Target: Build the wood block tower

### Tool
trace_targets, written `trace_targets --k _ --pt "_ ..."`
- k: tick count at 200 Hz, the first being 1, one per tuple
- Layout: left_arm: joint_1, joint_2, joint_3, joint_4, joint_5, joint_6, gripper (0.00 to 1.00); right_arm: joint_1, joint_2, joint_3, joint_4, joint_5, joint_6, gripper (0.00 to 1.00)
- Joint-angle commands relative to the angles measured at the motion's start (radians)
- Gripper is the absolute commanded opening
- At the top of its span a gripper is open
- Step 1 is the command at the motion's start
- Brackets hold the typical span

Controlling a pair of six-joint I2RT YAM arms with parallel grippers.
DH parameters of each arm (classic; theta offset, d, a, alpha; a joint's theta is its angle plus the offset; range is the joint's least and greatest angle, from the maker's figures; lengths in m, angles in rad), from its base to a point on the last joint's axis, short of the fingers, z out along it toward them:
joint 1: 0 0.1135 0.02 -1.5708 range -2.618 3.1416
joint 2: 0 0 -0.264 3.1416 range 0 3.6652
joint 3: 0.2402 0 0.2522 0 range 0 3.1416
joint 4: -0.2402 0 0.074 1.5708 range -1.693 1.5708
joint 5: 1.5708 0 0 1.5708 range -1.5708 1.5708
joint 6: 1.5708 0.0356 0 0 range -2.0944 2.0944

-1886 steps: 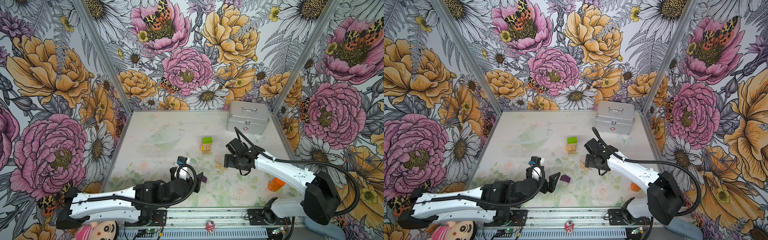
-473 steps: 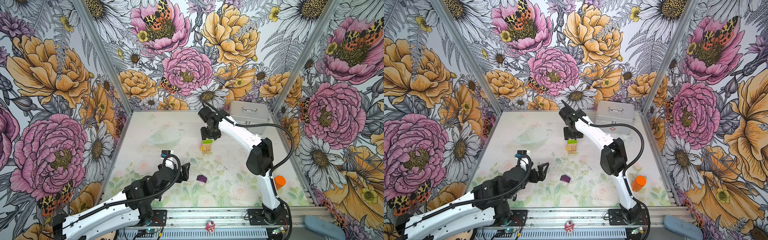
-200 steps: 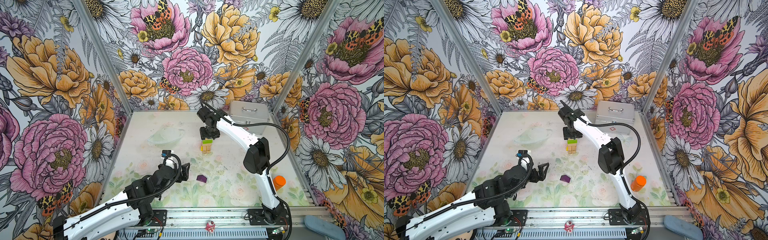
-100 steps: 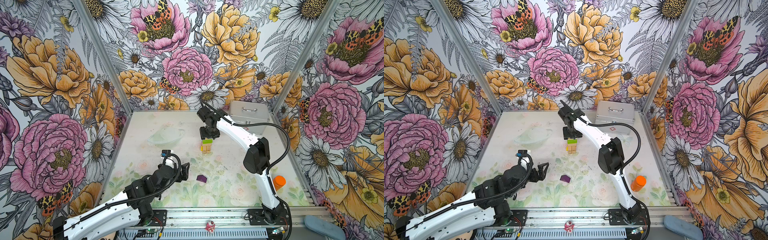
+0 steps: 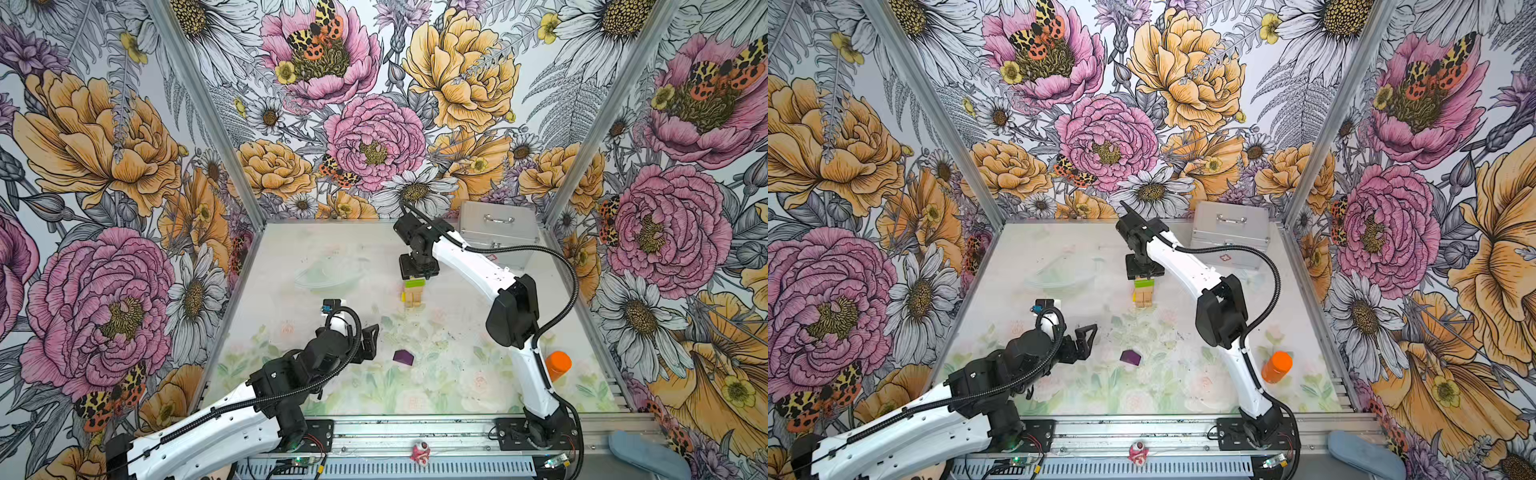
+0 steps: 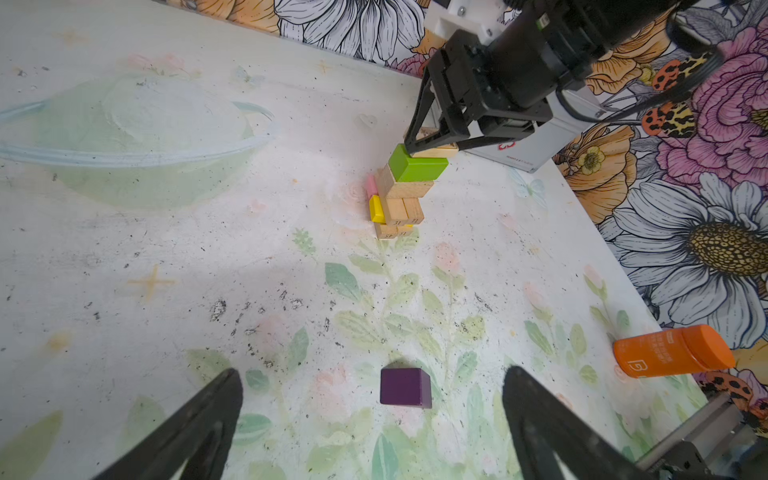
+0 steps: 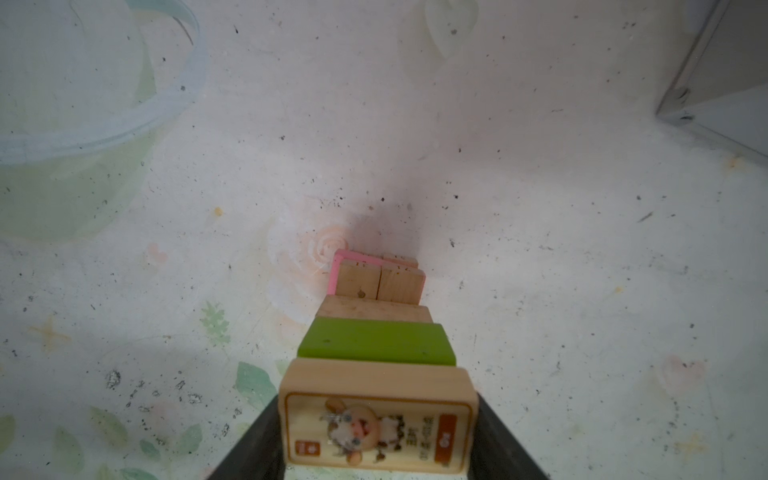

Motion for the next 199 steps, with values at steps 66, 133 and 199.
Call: trace_targets --k 66,133,199 --pt "0.015 -0.013 -0.023 0.027 0.028 0.018 0.99 -0.002 0.030 0.039 -0.010 -0.002 -0.007 0.72" --pt "0.019 -0.021 -0.014 0.020 0.027 0.024 0.99 -0.005 -0.005 0.088 -0.039 0.026 -0.012 0.77" --pt "0.016 -0.077 -0.012 0.016 0.046 0.004 0.99 0.002 -0.152 0.106 -0.104 0.101 -0.010 0.78"
